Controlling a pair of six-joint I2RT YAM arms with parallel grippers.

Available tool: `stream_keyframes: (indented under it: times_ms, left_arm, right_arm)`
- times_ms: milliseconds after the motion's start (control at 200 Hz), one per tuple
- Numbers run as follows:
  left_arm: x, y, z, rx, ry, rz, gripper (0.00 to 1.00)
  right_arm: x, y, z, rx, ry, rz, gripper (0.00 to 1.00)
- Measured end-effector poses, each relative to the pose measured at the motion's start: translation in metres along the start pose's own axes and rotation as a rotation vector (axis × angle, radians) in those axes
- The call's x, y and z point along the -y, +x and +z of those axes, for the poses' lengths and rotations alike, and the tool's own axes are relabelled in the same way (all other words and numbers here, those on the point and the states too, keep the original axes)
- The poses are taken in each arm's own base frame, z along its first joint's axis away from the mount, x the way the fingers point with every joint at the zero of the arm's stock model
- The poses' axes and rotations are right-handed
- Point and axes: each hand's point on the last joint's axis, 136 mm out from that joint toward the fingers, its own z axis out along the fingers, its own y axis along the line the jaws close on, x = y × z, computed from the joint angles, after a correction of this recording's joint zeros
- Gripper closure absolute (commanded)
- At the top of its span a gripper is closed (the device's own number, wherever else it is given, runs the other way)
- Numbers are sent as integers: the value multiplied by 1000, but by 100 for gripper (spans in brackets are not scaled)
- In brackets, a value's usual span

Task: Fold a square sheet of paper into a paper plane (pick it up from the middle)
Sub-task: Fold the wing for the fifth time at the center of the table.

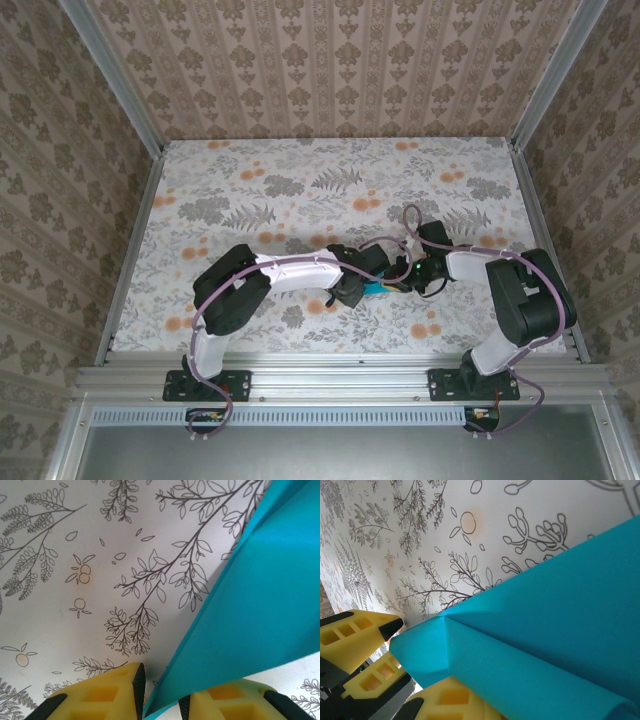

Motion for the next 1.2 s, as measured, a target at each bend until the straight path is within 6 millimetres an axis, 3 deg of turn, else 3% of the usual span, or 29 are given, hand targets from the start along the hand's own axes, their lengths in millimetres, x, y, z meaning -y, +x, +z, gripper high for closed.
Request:
stream_keyframes:
  times_ms: [460, 580, 715, 1025, 1200]
  left_arm:
    - [-2, 0, -3, 39, -12, 97, 58]
    - [1, 3, -9, 45, 18, 119, 51]
    - [5, 2, -21, 66, 66, 138, 51]
    - [20, -7, -58, 128, 231, 130, 56]
    - [0, -24, -81, 210, 336, 0, 66]
  right_arm:
    - [6, -4, 5, -2, 26, 11, 99]
    - [6, -4, 5, -3, 26, 9, 99]
    - [6, -4, 5, -3, 26, 8, 100]
    - [6, -4, 5, -2, 26, 8, 100]
    - [7, -4, 5, -3, 26, 8, 100]
